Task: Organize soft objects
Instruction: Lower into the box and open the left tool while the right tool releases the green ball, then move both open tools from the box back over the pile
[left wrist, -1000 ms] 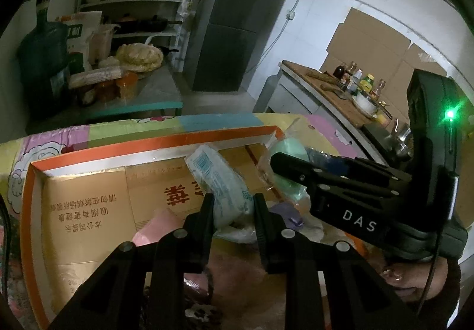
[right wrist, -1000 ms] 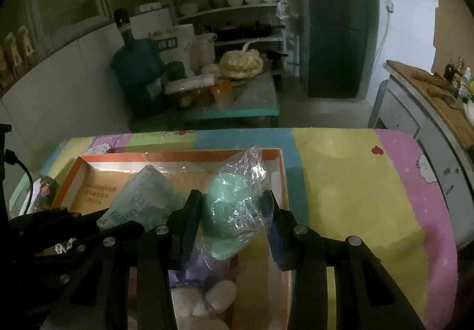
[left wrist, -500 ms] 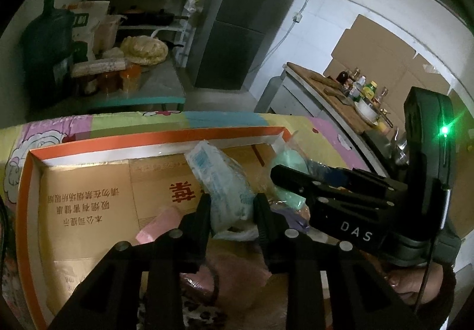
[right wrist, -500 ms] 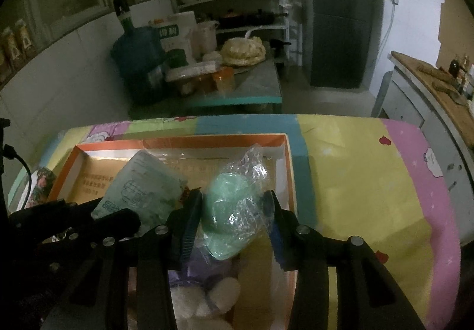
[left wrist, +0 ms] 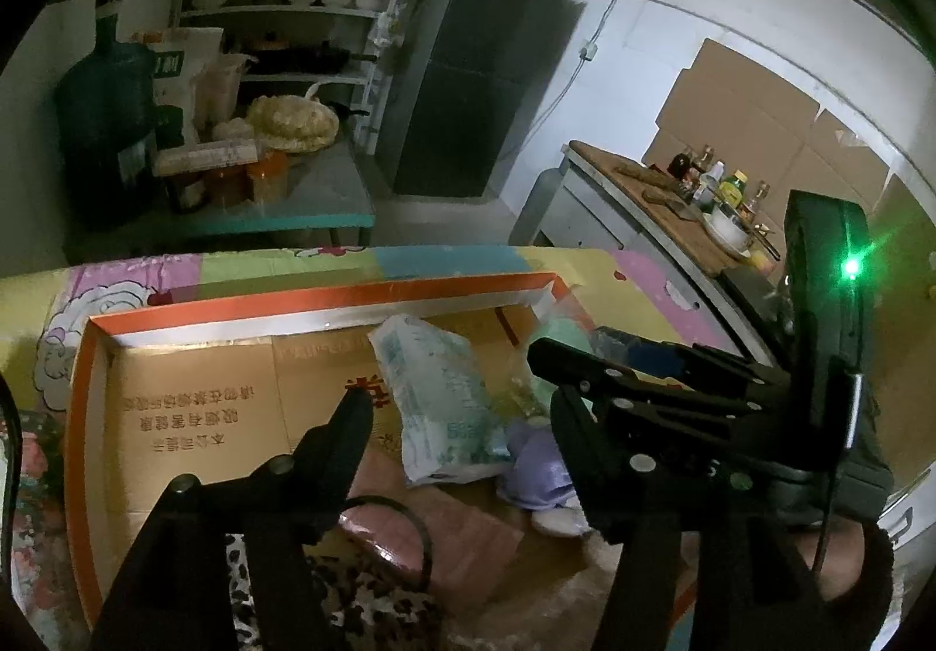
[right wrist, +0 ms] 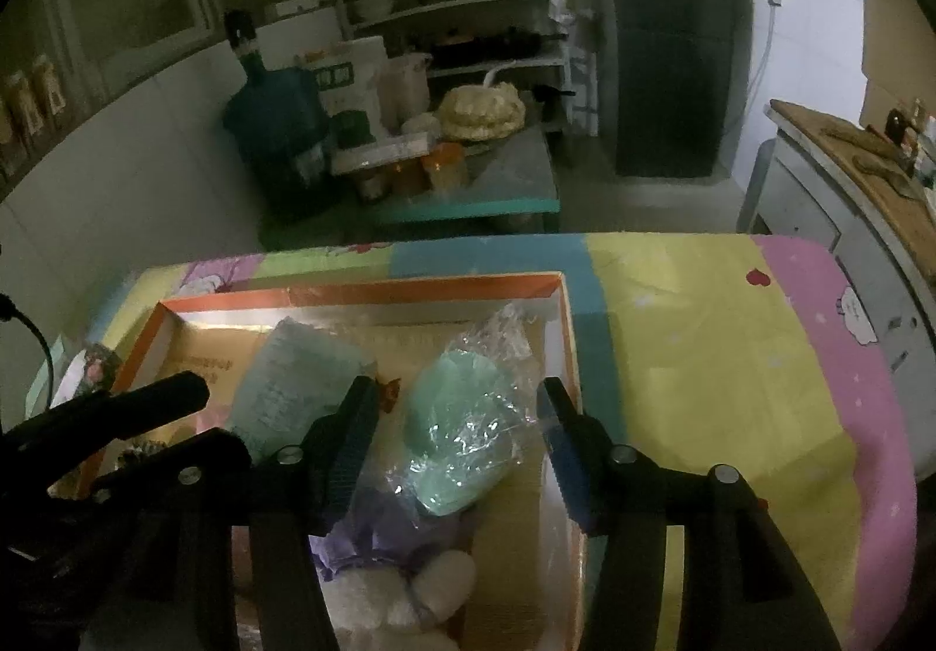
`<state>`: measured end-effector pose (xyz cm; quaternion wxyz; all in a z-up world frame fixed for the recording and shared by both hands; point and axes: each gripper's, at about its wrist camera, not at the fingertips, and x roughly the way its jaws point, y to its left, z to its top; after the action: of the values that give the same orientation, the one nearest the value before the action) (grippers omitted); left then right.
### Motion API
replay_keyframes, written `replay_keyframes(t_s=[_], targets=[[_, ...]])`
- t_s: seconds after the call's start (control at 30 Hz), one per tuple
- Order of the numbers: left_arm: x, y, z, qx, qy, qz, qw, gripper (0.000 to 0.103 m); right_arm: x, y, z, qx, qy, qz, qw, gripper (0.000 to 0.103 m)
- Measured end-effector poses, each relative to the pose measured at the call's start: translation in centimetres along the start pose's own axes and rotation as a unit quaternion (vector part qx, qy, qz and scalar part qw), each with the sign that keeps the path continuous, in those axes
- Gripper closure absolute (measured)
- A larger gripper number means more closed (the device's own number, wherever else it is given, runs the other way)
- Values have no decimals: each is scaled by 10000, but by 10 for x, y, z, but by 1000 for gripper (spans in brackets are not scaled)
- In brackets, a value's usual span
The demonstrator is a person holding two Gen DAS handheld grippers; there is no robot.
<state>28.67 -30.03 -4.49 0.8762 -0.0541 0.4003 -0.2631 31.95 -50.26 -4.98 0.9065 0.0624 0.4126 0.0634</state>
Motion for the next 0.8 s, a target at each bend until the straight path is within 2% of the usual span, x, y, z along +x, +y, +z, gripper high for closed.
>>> replay_keyframes(t_s=[0.1, 0.2, 0.47, 0.8], targets=[[-5, -3, -1, -5, -96, 17, 10000, 35, -5, 0, 0, 44, -129, -39, 9999, 36], [-12, -2, 1, -13, -207, 27, 9998, 29, -11, -2, -1, 117, -264, 5, 9996, 33], [-30, -6, 5, 53, -407, 43, 9991, 28, -30, 0, -2, 236, -546, 60, 9982, 32], [-70, -6, 6, 173, -810, 103, 9965, 28, -81, 15, -8, 349, -1165, 175, 9924, 32]])
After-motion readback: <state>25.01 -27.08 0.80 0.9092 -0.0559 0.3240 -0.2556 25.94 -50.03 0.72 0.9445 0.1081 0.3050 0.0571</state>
